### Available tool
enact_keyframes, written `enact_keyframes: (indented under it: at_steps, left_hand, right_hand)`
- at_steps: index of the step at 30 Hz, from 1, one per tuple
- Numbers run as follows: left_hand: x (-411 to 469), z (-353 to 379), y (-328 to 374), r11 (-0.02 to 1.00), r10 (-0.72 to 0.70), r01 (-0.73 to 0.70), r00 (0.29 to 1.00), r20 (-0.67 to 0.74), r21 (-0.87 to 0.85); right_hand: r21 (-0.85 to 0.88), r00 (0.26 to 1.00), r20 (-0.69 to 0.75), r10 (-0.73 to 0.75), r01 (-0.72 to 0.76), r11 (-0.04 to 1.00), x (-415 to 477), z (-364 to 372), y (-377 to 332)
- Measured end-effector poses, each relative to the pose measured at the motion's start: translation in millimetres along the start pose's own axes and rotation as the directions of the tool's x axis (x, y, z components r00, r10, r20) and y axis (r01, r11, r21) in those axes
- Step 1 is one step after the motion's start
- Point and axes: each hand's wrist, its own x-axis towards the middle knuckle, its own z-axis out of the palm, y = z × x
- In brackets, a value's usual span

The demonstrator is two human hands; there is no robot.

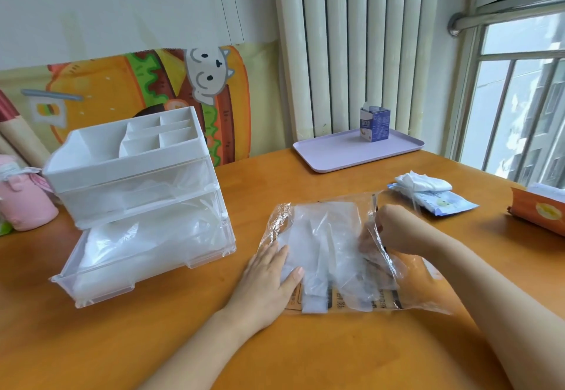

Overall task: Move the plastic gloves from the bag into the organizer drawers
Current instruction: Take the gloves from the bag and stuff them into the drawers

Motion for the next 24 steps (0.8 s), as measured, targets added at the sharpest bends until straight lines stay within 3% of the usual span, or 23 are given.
enact_keyframes:
  at_steps: [5, 8, 10, 11, 13, 14, 16, 18, 20, 22, 24]
  left_hand:
    - [0.3, 0.2, -0.5, 1.000, -0.001, 0.001, 1.000, 0.007, 0.016]
    - [0.8, 0.4, -1.3, 1.000, -0.004, 0.004, 1.000, 0.004, 0.017]
    - [0.5, 1.1, -1.3, 1.000, -0.002, 0.002, 1.000, -0.011, 0.030]
    - [0.8, 1.2, -2.3, 1.000, 0.003, -0.002, 1.000, -0.014, 0.030]
    - [2.3, -1.6, -2.4, 0.997, 0.023, -0.025, 0.999, -0.028, -0.074]
    - [1.6, -5.9, -0.1, 0.977, 0.039, -0.053, 0.997, -0.069, -0.204]
    - [-3.1, -20.7, 11.2, 0.840, -0.008, -0.045, 0.996, -0.094, -0.541]
    - [-3.2, -36.2, 17.1, 0.506, -0.050, 0.030, 0.999, 0.005, -0.862]
    - [-7.9, -47.9, 22.0, 0.169, -0.006, 0.058, 0.998, 0.058, -0.984]
    - [-13.0, -57.1, 25.8, 0.012, 0.062, 0.106, 0.992, 0.106, -0.994]
    - [-13.5, -60.1, 25.1, -0.018, 0.058, 0.102, 0.993, 0.101, -0.995]
  right_hand:
    - [0.297, 0.992, -0.041, 0.121, -0.104, 0.949, -3.2, -16.8, 26.3]
    - [0.624, 0.942, -0.235, 0.240, -0.043, 0.780, -3.5, -26.0, 36.1]
    - [0.804, 0.912, -0.273, 0.308, 0.041, 0.593, -7.3, -34.0, 32.7]
    - [0.892, 0.930, -0.239, 0.281, 0.096, 0.441, -9.8, -38.8, 27.5]
    - [0.974, 0.975, -0.207, 0.080, 0.198, 0.107, -15.8, -45.4, 15.3]
    - [0.975, 0.975, -0.221, -0.021, 0.221, -0.019, -19.3, -47.4, 8.4]
    - [0.964, 0.950, -0.245, -0.192, 0.218, -0.152, -21.5, -43.8, -5.5]
    - [0.981, 0.911, -0.178, -0.372, 0.136, -0.135, -20.1, -33.5, -17.9]
    - [0.996, 0.858, -0.072, -0.508, 0.033, -0.087, -16.2, -22.8, -25.9]
    - [0.998, 0.847, -0.012, -0.531, -0.022, -0.059, -13.8, -17.3, -29.0]
    - [0.999, 0.860, -0.012, -0.510, -0.014, -0.046, -13.0, -14.7, -29.0]
